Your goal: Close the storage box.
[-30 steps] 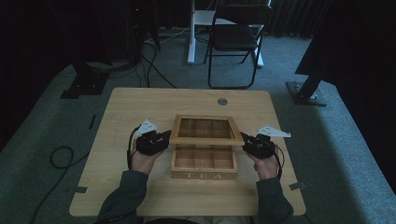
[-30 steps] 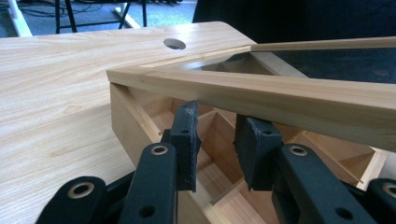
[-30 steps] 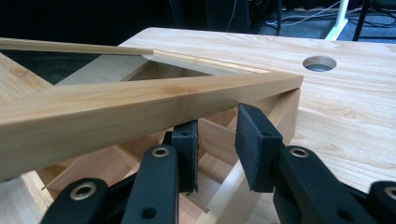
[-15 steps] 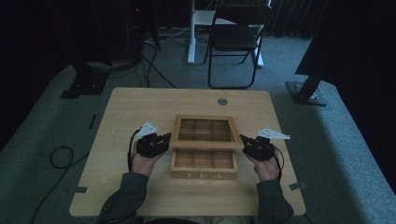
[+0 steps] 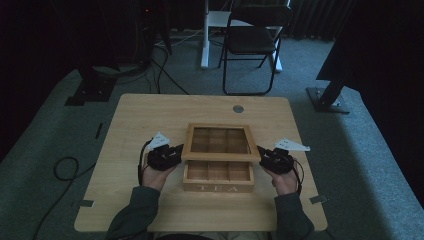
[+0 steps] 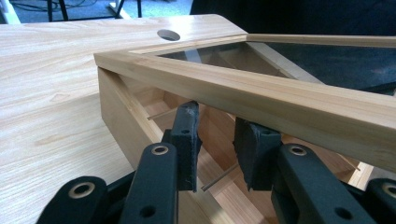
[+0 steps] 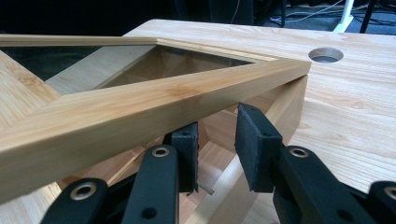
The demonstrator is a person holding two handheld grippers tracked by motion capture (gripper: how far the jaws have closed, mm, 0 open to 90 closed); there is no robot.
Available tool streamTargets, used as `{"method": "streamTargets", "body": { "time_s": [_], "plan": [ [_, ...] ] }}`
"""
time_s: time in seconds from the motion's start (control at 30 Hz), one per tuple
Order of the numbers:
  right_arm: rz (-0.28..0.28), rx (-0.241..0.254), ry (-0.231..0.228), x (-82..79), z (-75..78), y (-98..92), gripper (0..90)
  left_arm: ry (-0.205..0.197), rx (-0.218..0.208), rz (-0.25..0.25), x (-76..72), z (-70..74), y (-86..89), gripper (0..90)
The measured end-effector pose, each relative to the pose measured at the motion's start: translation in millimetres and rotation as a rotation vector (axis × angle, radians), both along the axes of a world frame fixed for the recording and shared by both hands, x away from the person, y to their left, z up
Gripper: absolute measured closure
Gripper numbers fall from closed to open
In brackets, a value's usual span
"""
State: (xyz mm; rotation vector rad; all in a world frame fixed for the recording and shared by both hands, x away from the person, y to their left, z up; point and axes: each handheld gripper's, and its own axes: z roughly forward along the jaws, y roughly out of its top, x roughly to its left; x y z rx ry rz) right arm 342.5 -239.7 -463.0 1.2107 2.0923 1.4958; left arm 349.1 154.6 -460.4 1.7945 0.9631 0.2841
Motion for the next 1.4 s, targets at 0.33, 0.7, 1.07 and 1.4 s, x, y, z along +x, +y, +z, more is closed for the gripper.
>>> {"method": "streamTargets", "body": {
  "time_s": [0.33, 0.7, 1.07, 1.4],
  "plan": [
    [0.001, -0.012, -0.001, -1.9, -2.4, 1.5, 69.5, 0.006, -0.011, 0.002, -2.2, -3.6, 1.5, 69.7],
    [-0.007, -0.016, -0.004, -5.1, -5.9, -1.1, 69.8, 0.007, 0.002, 0.006, -3.5, -7.2, 4.4, 69.2],
    [-0.006, -0.022, 0.000, -7.2, -9.0, -2.1, 70.3, 0.016, -0.005, 0.010, -4.6, -10.9, 5.6, 68.7],
    [-0.004, -0.026, 0.007, -9.2, -11.9, -2.4, 70.3, 0.015, 0.006, 0.014, -7.0, -14.2, 4.9, 68.7]
  ]
}}
